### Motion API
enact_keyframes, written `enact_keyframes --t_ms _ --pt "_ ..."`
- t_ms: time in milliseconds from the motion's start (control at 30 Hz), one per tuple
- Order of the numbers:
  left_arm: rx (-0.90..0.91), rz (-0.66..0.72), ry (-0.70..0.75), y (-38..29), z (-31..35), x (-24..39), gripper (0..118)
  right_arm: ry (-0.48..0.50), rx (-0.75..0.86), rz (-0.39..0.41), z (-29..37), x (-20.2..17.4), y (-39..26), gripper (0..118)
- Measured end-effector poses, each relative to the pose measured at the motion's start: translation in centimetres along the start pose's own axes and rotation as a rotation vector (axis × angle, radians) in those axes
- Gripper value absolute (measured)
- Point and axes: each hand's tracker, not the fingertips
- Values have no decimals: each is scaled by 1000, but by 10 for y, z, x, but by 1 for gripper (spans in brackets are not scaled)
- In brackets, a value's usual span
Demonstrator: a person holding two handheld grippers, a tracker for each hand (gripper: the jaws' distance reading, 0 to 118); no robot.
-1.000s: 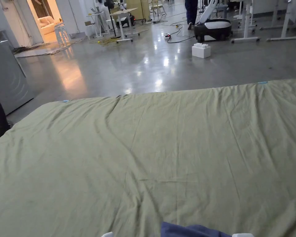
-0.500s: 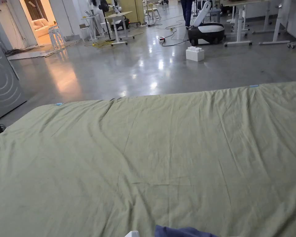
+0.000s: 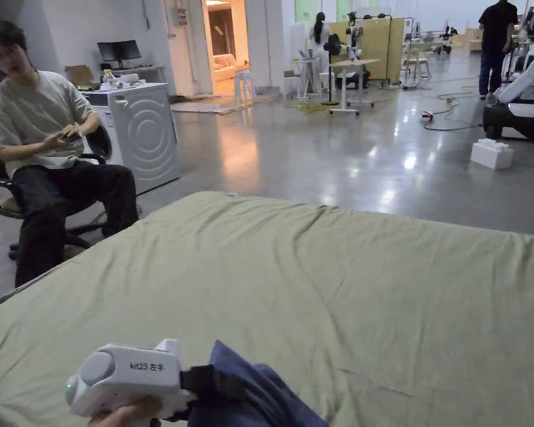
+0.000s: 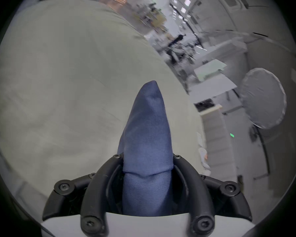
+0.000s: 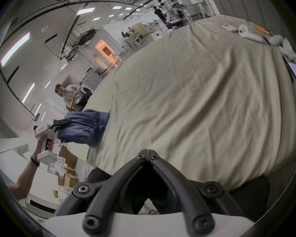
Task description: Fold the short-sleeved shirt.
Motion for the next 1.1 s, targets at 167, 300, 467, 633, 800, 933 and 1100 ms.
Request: enact_keyframes --t_ms 167,300,467,633,800,933,1100 --pt "78 146 137 46 -2 -69 52 -56 -81 -49 -16 18 -25 0" --pt "-3 119 346 39 -32 -77 95 -10 -106 -118 -24 22 -32 0" --pt "21 27 636 61 -29 -132 94 -41 -32 -41 -11 14 -22 0" --pt "115 -279 592 34 25 -64 94 -108 69 94 21 11 -4 0" --pt "344 -484 240 -28 78 50 93 -96 271 93 60 -9 30 0" --pt "517 -696 66 -97 83 143 90 -90 417 171 93 -47 59 0" --pt "687 -1045 176 -182 73 226 54 -115 557 345 136 -91 76 0"
